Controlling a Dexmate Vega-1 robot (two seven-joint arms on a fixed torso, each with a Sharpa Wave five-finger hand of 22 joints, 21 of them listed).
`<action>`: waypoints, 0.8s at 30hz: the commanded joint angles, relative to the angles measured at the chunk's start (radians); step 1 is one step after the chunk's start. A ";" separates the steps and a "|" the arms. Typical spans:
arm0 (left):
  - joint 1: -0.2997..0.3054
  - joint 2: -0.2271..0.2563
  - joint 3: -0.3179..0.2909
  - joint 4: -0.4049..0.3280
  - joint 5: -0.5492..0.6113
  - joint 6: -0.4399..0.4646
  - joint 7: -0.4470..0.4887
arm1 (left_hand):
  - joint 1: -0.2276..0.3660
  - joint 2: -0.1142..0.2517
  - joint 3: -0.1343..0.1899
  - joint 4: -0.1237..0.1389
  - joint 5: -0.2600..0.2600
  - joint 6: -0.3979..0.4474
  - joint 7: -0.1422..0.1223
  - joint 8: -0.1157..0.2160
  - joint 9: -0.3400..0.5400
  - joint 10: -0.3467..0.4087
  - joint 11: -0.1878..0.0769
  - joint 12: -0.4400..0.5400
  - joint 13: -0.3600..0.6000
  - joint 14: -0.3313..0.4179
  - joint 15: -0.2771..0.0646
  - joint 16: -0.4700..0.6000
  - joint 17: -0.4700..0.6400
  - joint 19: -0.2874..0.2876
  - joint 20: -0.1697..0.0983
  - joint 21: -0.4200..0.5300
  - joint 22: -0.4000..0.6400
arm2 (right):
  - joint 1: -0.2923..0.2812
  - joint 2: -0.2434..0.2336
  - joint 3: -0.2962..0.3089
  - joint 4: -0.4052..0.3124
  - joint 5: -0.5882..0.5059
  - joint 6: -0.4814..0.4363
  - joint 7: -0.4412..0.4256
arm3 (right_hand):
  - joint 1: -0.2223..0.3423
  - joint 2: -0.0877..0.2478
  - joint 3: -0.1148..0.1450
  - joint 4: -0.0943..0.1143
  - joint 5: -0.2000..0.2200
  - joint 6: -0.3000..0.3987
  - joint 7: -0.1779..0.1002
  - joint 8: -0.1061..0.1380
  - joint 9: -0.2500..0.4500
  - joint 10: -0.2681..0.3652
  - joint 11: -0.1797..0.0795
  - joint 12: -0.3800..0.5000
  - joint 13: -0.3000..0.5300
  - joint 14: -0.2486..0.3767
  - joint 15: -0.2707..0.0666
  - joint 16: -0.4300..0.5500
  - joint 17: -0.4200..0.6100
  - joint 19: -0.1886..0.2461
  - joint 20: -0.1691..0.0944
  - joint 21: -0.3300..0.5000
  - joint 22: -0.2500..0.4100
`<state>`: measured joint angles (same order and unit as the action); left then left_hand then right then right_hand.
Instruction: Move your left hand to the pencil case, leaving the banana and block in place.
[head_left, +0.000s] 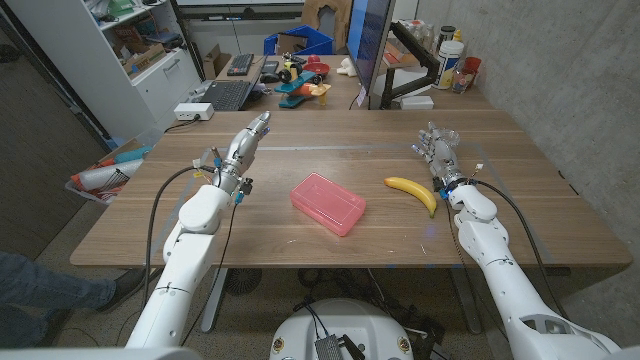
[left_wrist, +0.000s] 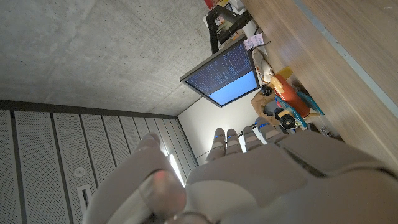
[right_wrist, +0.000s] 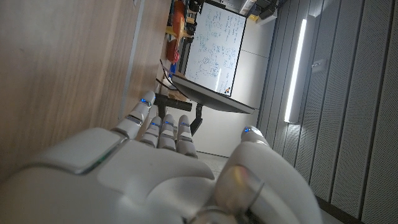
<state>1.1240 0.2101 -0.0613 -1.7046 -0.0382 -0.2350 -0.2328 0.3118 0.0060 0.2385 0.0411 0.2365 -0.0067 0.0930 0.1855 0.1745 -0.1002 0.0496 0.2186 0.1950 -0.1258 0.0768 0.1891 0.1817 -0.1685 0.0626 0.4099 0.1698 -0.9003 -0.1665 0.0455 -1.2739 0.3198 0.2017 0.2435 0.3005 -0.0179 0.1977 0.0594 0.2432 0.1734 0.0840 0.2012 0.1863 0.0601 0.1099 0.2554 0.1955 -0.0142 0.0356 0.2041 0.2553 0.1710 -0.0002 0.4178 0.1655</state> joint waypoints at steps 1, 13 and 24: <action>0.017 0.008 0.009 -0.025 0.044 -0.017 0.027 | 0.014 0.002 0.002 -0.007 -0.001 0.008 0.000 0.010 0.005 0.007 0.002 0.006 0.004 0.006 0.000 0.011 0.000 -0.060 0.008 -0.008 0.003 | 0.003 0.004 -0.001 0.002 0.002 0.006 -0.005 | 0.005 0.005 -0.002 -0.005 0.007 0.005 0.000 -0.001 0.003 0.004 0.004 -0.001 0.000 0.008 0.005 0.009 0.000 0.006 0.003 -0.005 0.001; 0.033 0.013 0.014 -0.036 0.069 -0.023 0.044 | 0.018 0.005 0.003 -0.011 -0.004 0.017 -0.002 0.012 0.005 0.017 0.004 0.008 0.003 0.014 0.002 0.012 0.000 -0.053 0.010 -0.013 0.004 | 0.002 0.001 -0.004 -0.010 -0.001 -0.003 -0.010 | 0.004 0.006 -0.003 -0.006 0.008 0.010 -0.009 0.000 0.003 0.003 0.005 -0.005 0.000 0.008 0.003 0.009 -0.003 0.005 0.003 -0.012 0.001; 0.043 0.023 0.023 -0.048 0.107 -0.026 0.062 | 0.024 0.009 0.005 -0.016 -0.006 0.029 -0.004 0.014 0.005 0.022 0.002 0.009 0.003 0.019 0.003 0.011 0.000 -0.050 0.012 -0.020 0.004 | 0.006 -0.003 -0.005 -0.021 -0.002 -0.008 -0.013 | 0.003 0.009 -0.003 -0.006 0.008 0.012 -0.010 0.000 0.003 0.004 0.003 -0.008 0.000 0.008 0.003 0.009 -0.005 0.006 0.003 -0.018 0.002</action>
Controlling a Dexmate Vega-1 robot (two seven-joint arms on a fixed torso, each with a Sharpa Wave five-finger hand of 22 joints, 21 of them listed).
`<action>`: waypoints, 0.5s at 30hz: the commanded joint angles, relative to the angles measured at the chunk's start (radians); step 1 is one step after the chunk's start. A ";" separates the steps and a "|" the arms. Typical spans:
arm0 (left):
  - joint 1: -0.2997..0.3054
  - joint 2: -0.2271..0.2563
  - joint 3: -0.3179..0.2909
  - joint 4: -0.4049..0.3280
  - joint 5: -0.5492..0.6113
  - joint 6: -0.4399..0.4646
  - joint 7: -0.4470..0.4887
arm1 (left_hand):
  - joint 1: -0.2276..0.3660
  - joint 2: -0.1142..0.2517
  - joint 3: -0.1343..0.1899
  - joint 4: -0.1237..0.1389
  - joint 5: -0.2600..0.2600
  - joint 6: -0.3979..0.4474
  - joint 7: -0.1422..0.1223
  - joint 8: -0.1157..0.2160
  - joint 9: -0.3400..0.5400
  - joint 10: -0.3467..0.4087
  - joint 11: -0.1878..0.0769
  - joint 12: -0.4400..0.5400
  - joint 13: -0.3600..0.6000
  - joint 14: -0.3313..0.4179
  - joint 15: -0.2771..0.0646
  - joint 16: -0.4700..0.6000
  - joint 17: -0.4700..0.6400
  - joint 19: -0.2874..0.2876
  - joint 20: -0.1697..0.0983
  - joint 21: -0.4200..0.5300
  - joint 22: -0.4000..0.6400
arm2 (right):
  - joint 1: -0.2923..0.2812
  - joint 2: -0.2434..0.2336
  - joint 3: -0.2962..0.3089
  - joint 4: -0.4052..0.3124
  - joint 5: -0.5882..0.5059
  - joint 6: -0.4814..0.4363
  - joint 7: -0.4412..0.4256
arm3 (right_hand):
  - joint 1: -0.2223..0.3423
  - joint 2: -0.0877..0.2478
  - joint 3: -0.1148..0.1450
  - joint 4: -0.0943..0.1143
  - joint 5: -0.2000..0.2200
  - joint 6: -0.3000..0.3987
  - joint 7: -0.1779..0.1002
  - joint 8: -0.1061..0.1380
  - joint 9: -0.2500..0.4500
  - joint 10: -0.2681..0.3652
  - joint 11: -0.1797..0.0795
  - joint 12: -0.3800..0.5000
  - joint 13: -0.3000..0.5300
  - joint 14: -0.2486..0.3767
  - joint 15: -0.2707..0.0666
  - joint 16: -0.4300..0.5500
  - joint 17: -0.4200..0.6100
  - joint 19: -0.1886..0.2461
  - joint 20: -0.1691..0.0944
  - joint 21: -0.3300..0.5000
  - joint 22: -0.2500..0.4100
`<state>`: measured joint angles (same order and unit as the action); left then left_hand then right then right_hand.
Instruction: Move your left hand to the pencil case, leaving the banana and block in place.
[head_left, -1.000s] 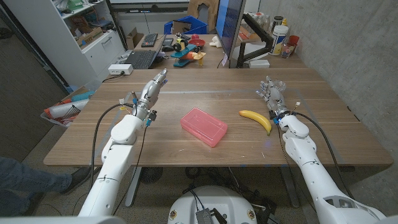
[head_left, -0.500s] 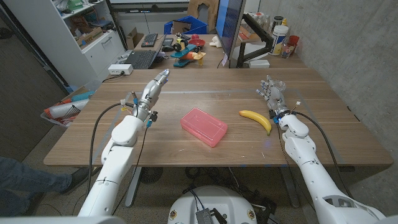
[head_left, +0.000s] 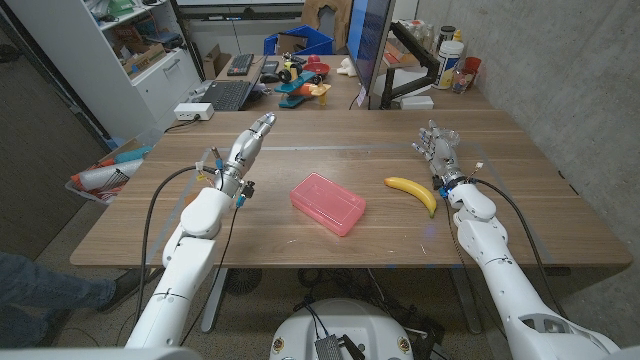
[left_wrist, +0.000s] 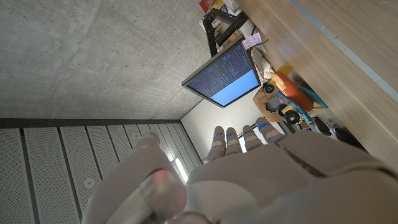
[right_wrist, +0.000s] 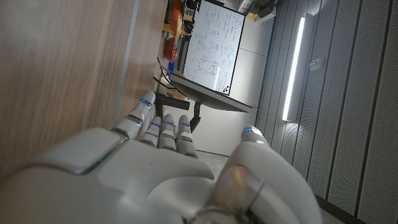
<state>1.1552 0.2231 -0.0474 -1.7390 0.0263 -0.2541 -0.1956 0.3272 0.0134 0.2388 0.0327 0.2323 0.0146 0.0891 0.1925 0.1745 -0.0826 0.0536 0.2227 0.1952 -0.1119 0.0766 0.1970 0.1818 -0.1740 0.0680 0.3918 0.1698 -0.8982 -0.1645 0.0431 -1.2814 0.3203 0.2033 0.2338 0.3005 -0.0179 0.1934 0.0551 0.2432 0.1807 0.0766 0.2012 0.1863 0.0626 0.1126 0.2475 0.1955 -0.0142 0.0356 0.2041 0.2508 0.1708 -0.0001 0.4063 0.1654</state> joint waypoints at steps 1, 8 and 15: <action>0.013 0.011 0.010 -0.015 0.045 -0.006 0.024 | 0.009 0.002 0.005 -0.008 -0.002 0.008 0.000 0.007 0.005 0.004 -0.002 0.004 0.003 0.005 0.003 0.003 0.000 -0.044 0.006 -0.002 0.004 | 0.004 -0.005 -0.003 -0.014 -0.003 -0.010 -0.003 | 0.003 0.010 0.001 -0.002 0.008 0.005 -0.003 0.000 0.003 0.002 0.000 -0.001 0.000 0.008 0.003 0.009 -0.001 0.006 0.003 -0.007 0.002; 0.016 0.020 0.016 -0.028 0.061 -0.002 0.027 | 0.012 0.004 0.006 -0.010 -0.003 0.010 0.000 0.006 0.005 0.006 -0.005 0.004 0.003 0.008 0.003 0.004 0.000 -0.043 0.011 -0.006 0.004 | 0.005 -0.005 -0.005 -0.015 -0.003 -0.011 -0.002 | 0.003 0.011 0.001 -0.003 0.008 0.006 -0.002 0.001 0.003 0.004 -0.001 -0.002 0.000 0.009 0.003 0.008 -0.002 0.007 0.003 -0.011 0.002; 0.018 0.026 0.025 -0.037 0.067 -0.003 0.021 | 0.014 0.006 0.007 -0.012 -0.004 0.011 -0.001 0.006 0.005 0.006 -0.004 0.004 0.003 0.009 0.003 0.003 0.000 -0.041 0.013 -0.008 0.004 | 0.006 -0.005 -0.008 -0.015 -0.004 -0.010 0.000 | 0.003 0.011 0.000 -0.003 0.008 0.007 -0.003 0.000 0.003 0.005 -0.002 -0.004 0.000 0.011 0.002 0.009 -0.004 0.008 0.004 -0.015 0.002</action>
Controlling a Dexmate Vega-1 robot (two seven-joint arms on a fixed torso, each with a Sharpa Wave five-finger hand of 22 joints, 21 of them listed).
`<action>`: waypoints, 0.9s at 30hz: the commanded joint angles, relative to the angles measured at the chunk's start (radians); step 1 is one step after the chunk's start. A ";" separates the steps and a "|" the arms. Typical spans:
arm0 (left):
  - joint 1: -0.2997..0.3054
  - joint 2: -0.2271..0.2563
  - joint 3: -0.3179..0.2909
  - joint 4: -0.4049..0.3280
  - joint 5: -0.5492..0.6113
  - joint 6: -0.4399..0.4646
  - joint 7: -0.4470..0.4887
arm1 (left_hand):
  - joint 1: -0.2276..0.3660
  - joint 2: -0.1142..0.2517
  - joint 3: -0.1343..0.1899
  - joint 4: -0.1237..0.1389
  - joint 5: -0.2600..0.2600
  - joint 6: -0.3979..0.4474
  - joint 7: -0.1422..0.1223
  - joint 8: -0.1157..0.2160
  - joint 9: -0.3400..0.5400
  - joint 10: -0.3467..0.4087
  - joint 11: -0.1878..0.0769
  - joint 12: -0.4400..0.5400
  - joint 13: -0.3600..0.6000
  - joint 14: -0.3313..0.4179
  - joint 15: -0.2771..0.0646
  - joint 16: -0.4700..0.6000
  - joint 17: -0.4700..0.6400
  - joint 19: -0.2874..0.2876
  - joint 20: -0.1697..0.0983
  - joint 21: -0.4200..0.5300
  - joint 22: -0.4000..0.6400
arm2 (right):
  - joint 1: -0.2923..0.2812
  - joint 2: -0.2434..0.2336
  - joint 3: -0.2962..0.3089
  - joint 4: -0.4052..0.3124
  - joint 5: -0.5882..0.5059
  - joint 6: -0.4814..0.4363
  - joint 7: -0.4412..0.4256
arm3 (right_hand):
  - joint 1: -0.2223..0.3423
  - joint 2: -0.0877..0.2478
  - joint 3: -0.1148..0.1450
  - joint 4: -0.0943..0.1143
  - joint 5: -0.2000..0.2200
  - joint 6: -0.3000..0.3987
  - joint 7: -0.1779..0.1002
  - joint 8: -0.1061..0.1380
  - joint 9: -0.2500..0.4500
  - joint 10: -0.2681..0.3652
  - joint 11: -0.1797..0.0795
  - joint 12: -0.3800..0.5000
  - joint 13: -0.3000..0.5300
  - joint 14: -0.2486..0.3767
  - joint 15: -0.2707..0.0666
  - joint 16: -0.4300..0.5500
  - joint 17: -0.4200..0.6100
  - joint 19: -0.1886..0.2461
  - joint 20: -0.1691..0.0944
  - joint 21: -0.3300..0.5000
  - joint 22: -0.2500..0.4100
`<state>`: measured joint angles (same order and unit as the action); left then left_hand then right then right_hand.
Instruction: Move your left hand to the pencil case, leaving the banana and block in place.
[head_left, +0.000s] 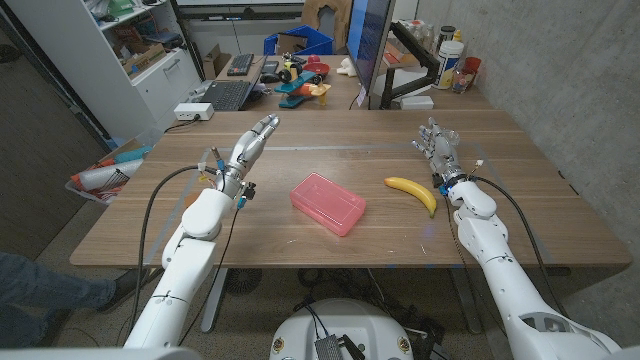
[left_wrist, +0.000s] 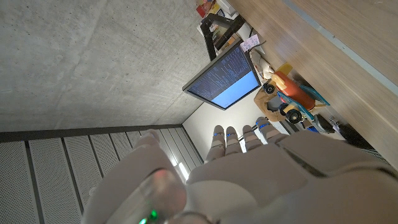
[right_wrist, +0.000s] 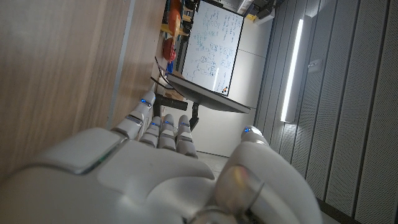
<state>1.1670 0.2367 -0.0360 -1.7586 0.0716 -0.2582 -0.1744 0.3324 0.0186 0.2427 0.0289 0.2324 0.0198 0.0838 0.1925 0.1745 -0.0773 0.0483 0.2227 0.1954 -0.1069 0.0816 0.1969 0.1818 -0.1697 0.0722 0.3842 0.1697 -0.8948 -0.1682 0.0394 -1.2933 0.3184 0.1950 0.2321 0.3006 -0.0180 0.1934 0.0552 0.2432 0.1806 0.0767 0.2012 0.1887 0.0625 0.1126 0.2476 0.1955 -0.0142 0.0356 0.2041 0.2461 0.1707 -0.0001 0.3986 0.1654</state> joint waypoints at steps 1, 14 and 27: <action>0.006 0.014 0.016 -0.019 0.025 0.000 0.000 | 0.009 0.001 0.003 -0.009 -0.004 0.006 0.004 0.006 0.005 0.001 0.001 0.004 0.003 0.005 -0.002 0.003 0.000 -0.045 0.009 -0.001 0.004 | 0.002 -0.001 -0.005 -0.003 -0.002 0.000 0.002 | 0.003 0.011 0.000 -0.003 0.008 0.007 -0.003 0.000 0.001 0.008 -0.002 -0.003 0.000 0.012 0.003 0.009 0.000 0.008 0.004 -0.008 0.002; 0.005 0.029 0.033 -0.035 0.053 0.000 -0.002 | 0.012 0.004 0.005 -0.012 -0.006 0.008 0.005 0.005 0.005 0.003 0.002 0.003 0.003 0.005 -0.003 0.002 0.000 -0.044 0.009 -0.006 0.004 | -0.007 0.001 -0.005 -0.004 0.002 0.011 0.003 | 0.004 0.016 0.002 -0.004 0.009 0.016 -0.004 0.003 0.001 0.008 0.000 -0.007 0.001 0.010 0.000 0.008 -0.002 0.009 0.004 -0.014 0.002; 0.012 0.039 0.052 -0.052 0.089 -0.009 0.008 | 0.015 0.005 0.006 -0.015 -0.008 0.009 0.004 0.004 0.005 0.004 0.002 0.003 0.003 0.006 -0.003 0.001 0.000 -0.043 0.010 -0.010 0.004 | -0.003 0.007 -0.007 0.010 0.008 0.020 0.005 | 0.004 0.016 0.000 -0.006 0.009 0.020 -0.003 0.003 0.001 0.013 0.000 -0.008 0.001 0.012 0.001 0.008 -0.004 0.011 0.004 -0.020 0.002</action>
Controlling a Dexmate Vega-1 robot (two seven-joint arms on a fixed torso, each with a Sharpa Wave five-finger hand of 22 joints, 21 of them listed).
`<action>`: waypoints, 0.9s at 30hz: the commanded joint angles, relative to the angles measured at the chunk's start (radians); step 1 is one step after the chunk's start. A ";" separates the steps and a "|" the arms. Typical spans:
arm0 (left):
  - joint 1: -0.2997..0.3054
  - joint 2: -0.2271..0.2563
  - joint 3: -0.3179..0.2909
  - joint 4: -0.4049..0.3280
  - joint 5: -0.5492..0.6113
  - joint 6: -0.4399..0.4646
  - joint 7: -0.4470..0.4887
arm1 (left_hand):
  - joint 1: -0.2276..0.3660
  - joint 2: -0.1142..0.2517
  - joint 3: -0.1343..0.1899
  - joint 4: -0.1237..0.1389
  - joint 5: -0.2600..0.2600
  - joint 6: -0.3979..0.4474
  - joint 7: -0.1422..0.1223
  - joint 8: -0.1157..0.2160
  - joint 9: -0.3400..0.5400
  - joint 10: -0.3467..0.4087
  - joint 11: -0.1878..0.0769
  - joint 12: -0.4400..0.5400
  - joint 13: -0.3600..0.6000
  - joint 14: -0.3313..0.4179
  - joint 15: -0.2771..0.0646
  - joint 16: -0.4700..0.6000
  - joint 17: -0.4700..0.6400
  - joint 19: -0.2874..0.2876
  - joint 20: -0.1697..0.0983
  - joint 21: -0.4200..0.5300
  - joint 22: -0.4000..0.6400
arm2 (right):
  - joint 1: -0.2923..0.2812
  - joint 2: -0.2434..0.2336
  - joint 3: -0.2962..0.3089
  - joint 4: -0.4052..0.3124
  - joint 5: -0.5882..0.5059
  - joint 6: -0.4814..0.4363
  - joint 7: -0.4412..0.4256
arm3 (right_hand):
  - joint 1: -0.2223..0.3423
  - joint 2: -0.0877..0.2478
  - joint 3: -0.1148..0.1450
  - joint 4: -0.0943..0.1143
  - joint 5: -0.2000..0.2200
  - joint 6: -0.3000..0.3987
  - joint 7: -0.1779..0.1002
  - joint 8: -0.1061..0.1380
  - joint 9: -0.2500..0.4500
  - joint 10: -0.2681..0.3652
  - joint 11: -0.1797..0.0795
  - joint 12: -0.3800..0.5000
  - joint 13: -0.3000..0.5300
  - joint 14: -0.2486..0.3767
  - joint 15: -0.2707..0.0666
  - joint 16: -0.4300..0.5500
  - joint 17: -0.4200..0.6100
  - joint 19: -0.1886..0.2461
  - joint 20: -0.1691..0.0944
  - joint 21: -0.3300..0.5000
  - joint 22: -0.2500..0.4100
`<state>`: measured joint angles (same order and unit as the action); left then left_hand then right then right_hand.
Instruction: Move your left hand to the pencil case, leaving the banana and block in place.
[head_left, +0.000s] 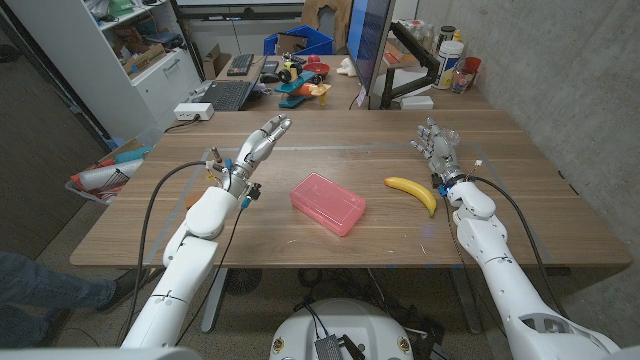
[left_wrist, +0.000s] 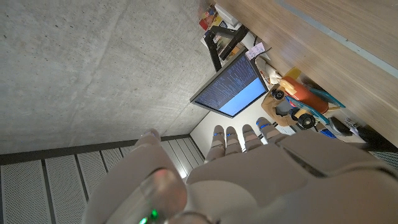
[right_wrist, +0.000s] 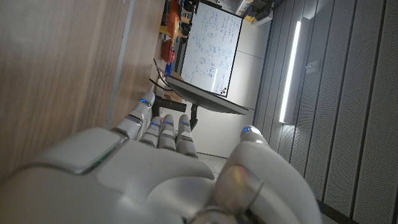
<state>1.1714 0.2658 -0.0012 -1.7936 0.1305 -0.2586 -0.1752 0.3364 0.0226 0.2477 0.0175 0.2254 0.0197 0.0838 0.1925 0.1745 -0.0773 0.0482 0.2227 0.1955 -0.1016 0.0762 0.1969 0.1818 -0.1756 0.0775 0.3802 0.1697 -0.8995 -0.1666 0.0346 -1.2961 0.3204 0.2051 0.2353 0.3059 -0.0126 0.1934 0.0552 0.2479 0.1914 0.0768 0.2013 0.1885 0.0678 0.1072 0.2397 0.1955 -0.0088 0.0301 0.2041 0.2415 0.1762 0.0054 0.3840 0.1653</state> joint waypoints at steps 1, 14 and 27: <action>0.009 0.010 0.019 -0.018 0.031 -0.010 0.009 | 0.012 0.002 0.001 -0.004 -0.001 0.010 0.004 0.004 0.005 0.004 0.003 0.003 0.003 0.001 0.002 0.001 0.000 -0.037 0.005 -0.007 0.004 | 0.003 0.006 -0.002 0.014 0.006 0.010 0.002 | -0.002 0.011 0.000 -0.006 0.004 0.009 -0.004 0.003 0.001 0.007 0.005 -0.001 0.001 0.007 0.006 0.008 0.000 0.006 -0.001 -0.006 0.002; 0.037 0.016 0.021 -0.040 0.035 -0.035 0.008 | 0.015 0.004 0.002 -0.007 -0.002 0.013 0.002 0.004 0.005 0.010 0.001 0.004 0.003 0.005 0.002 0.002 0.000 -0.033 0.008 -0.011 0.005 | 0.009 0.007 -0.003 0.029 0.006 0.010 0.008 | -0.003 0.011 -0.001 -0.007 0.004 0.011 -0.004 0.002 0.001 0.011 0.004 -0.003 0.001 0.009 0.007 0.009 -0.002 0.007 0.000 -0.013 0.002; 0.058 0.033 0.022 -0.063 0.071 -0.017 0.009 | 0.019 0.005 0.003 -0.012 -0.004 0.023 -0.001 0.006 0.005 0.017 0.001 0.006 0.003 0.010 0.000 0.002 0.000 -0.030 0.011 -0.016 0.005 | 0.014 0.006 -0.004 0.027 0.005 0.006 0.014 | -0.004 0.012 -0.002 -0.008 0.004 0.010 -0.007 0.001 0.001 0.016 0.004 -0.004 0.001 0.017 0.007 0.012 -0.004 0.010 0.002 -0.019 0.002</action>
<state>1.2141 0.2857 0.0173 -1.8389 0.1732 -0.2848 -0.1681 0.3403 0.0265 0.2493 0.0108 0.2215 0.0329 0.0817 0.1925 0.1745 -0.0648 0.0464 0.2227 0.1956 -0.0985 0.0781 0.1969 0.1818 -0.1719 0.0810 0.3657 0.1698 -0.8896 -0.1607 0.0312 -1.2695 0.3267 0.2143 0.2453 0.2927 0.0005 0.1893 0.0510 0.2477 0.1966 0.0715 0.2012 0.1883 0.0751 0.1038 0.2398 0.1956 -0.0034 0.0356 0.2041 0.2369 0.1760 0.0054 0.3694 0.1652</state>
